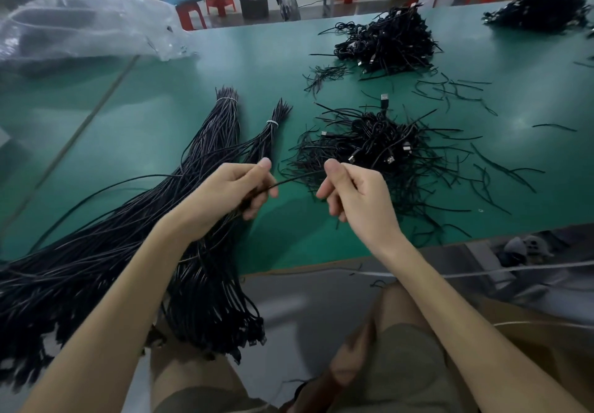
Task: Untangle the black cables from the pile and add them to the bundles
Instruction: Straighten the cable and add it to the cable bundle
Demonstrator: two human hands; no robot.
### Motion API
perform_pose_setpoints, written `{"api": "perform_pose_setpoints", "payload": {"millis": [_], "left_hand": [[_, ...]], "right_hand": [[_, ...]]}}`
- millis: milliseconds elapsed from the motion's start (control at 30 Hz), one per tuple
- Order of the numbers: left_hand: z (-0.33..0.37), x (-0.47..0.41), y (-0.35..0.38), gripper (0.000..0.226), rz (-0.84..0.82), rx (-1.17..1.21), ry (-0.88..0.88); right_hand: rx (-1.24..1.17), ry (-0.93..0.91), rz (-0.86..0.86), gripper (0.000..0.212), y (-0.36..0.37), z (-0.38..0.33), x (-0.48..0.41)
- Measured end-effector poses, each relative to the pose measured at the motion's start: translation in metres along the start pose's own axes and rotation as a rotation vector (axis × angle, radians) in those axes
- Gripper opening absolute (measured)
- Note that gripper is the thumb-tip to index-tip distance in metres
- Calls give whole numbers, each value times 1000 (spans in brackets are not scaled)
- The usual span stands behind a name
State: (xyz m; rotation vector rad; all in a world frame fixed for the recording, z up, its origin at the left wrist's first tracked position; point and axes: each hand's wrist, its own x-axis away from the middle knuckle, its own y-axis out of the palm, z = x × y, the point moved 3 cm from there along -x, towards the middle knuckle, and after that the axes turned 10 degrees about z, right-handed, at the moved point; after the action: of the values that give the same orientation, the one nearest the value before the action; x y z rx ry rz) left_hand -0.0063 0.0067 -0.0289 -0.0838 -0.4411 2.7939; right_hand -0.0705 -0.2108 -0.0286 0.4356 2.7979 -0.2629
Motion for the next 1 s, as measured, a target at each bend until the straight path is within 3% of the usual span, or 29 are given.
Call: {"api": "perform_pose_setpoints", "payload": {"millis": [67, 167, 267, 400, 467, 633, 767, 833, 1000], "left_hand": [[-5, 2, -10, 55, 17, 98, 23], [-15, 4, -13, 37, 35, 605, -98], [-16, 8, -4, 45, -32, 988, -170], [-7, 10, 17, 26, 31, 982, -183], [2, 12, 25, 34, 31, 957, -185], [23, 18, 22, 43, -179, 1238, -177], [22, 25, 20, 41, -273, 999, -172], [20, 32, 16, 40, -314, 721, -85], [24, 49, 28, 37, -652, -42, 94]], "right_hand": [[-89, 31, 38, 53, -2, 2, 3], [-142, 45, 56, 53, -5, 6, 8], [-90, 2, -14, 52, -2, 10, 19], [-18, -44, -149, 47, 10, 14, 37], [18, -68, -195, 46, 15, 16, 43], [48, -46, -307, 47, 16, 21, 44], [92, -19, -382, 50, 9, 24, 34], [124, 23, -433, 56, 6, 24, 27], [183, 14, -430, 67, 9, 14, 7]]}}
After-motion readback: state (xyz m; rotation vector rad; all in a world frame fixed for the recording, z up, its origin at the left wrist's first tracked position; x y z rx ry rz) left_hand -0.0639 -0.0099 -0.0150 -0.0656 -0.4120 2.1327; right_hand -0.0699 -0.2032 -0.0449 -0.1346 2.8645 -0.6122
